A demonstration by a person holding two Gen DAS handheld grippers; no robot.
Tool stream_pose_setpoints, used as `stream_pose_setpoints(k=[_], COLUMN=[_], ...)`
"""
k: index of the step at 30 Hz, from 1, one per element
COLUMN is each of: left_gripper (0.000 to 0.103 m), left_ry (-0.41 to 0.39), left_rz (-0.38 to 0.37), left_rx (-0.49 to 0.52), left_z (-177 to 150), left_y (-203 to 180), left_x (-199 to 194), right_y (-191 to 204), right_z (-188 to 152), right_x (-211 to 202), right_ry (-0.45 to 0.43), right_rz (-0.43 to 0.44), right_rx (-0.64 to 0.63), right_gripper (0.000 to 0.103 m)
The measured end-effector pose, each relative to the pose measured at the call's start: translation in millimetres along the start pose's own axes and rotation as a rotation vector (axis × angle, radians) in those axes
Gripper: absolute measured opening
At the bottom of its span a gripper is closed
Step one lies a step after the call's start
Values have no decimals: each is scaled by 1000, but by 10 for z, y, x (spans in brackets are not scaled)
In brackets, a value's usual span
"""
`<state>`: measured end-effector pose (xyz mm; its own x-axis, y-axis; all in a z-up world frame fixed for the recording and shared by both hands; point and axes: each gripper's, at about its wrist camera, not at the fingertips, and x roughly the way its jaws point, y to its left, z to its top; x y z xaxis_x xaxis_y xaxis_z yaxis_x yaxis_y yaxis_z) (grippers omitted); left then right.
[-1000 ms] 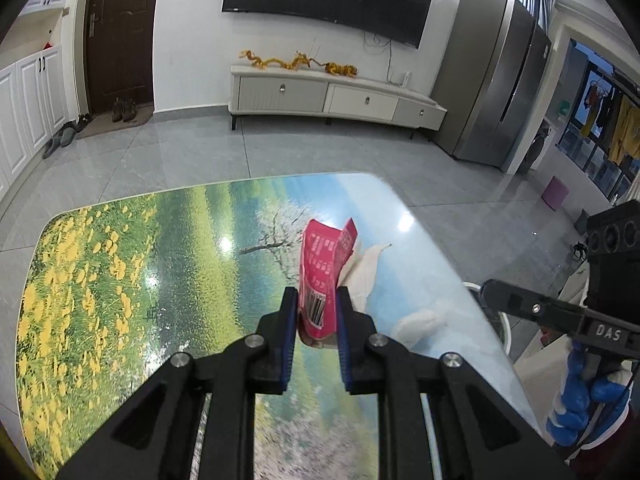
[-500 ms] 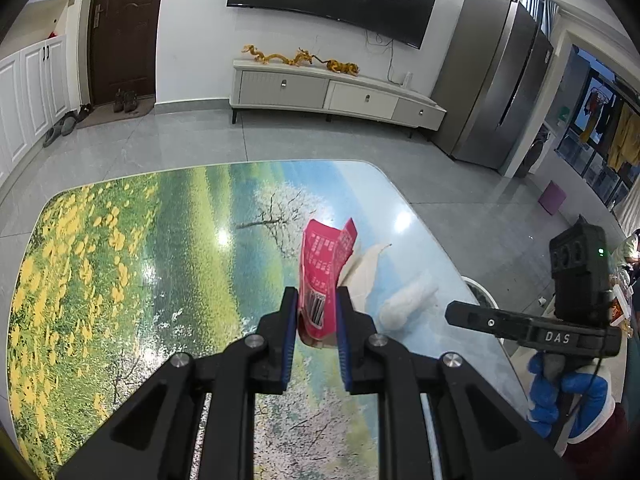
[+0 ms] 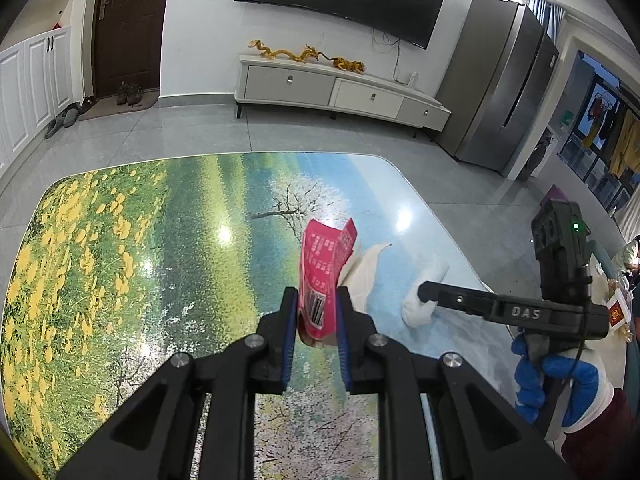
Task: Collect trash
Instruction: 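Carry the pink bag and white tissue over the bin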
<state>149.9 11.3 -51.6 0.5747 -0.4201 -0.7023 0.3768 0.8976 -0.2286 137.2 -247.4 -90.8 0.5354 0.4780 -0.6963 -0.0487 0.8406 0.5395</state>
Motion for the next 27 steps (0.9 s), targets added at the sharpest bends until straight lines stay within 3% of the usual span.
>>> stream_pose_setpoints(k=[5, 12, 21, 27], left_gripper=[17, 17, 17, 17], left_ry=[-2, -11, -22, -15], left_rz=[4, 14, 29, 10], left_rx=[-5, 0, 34, 100], left_z=[-23, -36, -8, 69], left_y=[8, -44, -298, -712], left_x=[-35, -138, -289, -255], right_y=[89, 198, 214, 45], right_z=[3, -52, -87, -80], right_x=[68, 35, -376, -819], right_ry=[1, -22, -106, -186], right_rz=[-60, -63, 31, 36], right_rx=[-64, -135, -130, -109], right_gripper=[36, 15, 14, 14])
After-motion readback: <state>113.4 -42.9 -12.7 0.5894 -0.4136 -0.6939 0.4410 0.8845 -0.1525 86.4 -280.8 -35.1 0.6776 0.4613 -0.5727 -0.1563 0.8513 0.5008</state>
